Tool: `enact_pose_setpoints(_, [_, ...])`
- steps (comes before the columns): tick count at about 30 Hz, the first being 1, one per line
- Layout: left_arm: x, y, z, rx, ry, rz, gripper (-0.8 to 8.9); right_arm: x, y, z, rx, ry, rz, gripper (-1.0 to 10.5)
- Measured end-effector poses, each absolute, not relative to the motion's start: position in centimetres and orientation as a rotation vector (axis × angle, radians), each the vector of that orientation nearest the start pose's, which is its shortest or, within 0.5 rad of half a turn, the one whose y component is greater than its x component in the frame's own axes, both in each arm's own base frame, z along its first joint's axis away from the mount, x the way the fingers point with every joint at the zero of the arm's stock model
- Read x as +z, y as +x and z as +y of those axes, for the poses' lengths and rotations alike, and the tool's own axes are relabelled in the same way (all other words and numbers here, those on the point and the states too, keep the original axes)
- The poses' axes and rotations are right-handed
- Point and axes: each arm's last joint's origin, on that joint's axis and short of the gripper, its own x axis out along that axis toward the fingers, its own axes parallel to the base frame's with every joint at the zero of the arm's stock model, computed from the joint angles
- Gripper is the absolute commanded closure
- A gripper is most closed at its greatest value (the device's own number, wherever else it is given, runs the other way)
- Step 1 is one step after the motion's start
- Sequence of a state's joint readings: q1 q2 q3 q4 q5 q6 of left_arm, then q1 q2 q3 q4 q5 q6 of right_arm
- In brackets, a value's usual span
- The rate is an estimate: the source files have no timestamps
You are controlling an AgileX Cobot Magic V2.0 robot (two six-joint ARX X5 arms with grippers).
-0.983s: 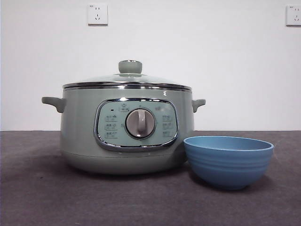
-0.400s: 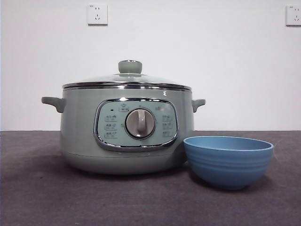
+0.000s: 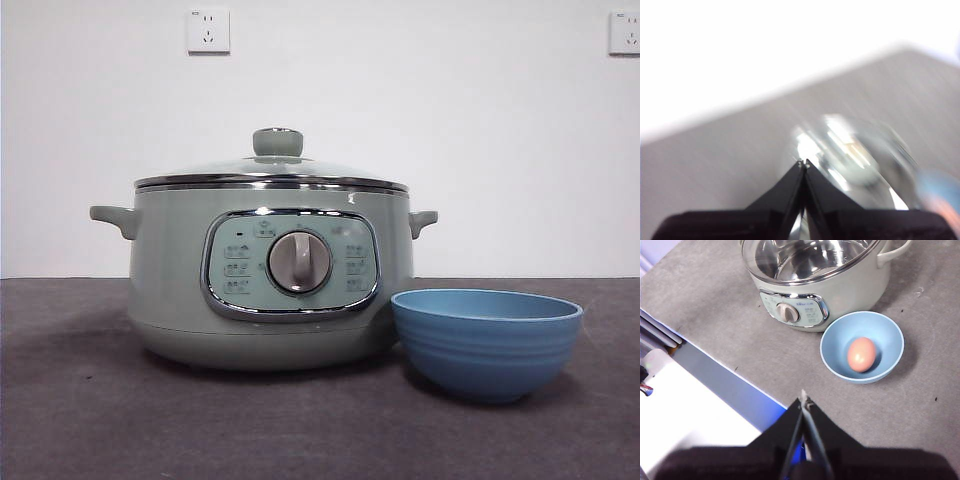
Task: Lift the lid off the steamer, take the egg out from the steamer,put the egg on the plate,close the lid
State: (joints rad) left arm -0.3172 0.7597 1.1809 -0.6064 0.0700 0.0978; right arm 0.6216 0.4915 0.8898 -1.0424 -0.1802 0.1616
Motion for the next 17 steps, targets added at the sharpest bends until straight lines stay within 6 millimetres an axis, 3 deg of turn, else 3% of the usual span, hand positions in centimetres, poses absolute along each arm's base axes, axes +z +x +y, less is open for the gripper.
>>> enact_pose_setpoints(3, [41.1, 11.1, -2.7, -0.315, 0.112, 0.030, 8.16, 32.1, 5.1, 4.3, 0.718, 0.003, 0.705, 9.4])
enact_pose_setpoints(7, [37.8, 10.2, -1.6, -0.221, 0.112, -0.108, 8.16, 32.1, 5.1, 4.3, 0.718, 0.003, 0.705, 9.4])
enact_pose_setpoints(17, [25.2, 9.9, -0.5, -0.123, 0.118, -0.059, 8.16, 32.1, 5.1, 4.3, 0.718, 0.003, 0.705, 9.4])
